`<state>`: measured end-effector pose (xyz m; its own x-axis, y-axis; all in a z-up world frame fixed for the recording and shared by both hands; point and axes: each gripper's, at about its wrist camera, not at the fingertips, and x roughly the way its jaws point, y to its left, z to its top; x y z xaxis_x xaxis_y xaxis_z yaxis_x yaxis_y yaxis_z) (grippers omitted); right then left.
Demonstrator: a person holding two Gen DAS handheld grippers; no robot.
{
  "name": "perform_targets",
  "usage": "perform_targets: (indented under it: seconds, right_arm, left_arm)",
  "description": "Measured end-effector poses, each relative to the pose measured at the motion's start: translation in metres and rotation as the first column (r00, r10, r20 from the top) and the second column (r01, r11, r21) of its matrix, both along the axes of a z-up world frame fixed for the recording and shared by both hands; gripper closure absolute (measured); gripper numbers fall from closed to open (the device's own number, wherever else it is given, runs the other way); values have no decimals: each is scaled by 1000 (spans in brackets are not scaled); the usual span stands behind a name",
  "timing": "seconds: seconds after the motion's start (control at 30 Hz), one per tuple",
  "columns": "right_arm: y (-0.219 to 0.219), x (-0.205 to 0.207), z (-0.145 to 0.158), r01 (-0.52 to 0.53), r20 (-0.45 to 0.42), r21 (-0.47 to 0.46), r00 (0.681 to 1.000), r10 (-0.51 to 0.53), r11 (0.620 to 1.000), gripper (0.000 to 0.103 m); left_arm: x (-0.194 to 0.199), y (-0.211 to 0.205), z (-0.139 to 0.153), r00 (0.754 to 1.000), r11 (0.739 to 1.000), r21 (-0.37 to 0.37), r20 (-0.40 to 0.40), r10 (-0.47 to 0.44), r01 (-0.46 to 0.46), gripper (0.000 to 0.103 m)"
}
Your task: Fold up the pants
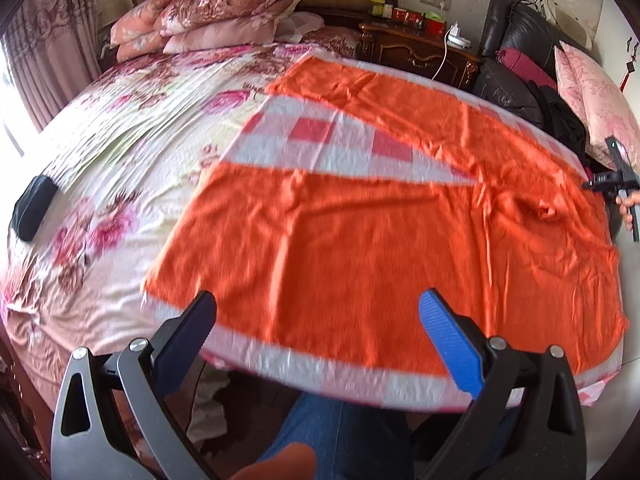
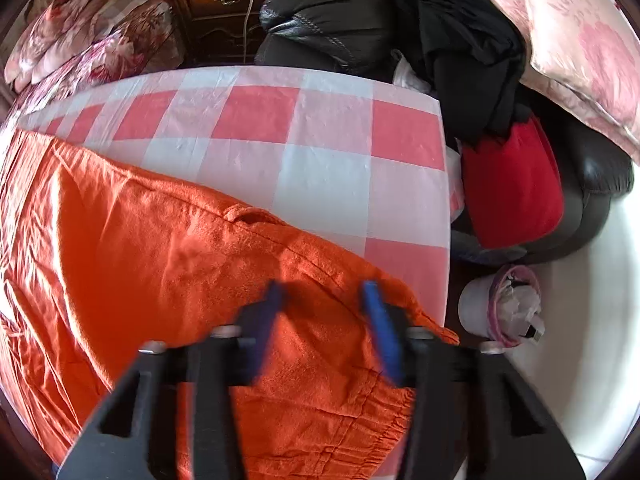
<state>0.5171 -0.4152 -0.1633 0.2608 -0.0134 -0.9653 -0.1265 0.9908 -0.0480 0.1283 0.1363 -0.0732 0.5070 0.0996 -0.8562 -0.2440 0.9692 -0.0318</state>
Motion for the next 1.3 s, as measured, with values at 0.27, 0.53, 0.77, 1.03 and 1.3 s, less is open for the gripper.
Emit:
perform_targets:
  seconds: [0.27,0.53,0.77,1.03,1.3]
  right_arm:
    - [6,-36,50,-31,178,1,983,31,1000,94]
    - [35,-135,125,-115,392,96,917,69,989,94]
    - [61,-230,159,-240,491,131,859,148,962,95]
    - [60,-297,174,-288,549,127,817,174,949,95]
    - [29,-277,154,-198,518,144,850,97,969,95]
  left_arm:
    - [133,46,20,998,973,-229,55,13,-1,2]
    - [319,114,-15,991,812,-569,-56,120,-130,22]
    - [411,122,-74,972,669,-705,-170,161,-234,38]
    - [446,108,-103,956,684,-672,-252,151,-285,95]
    - [398,134,-32,972,655,-719,-160,172,-234,102]
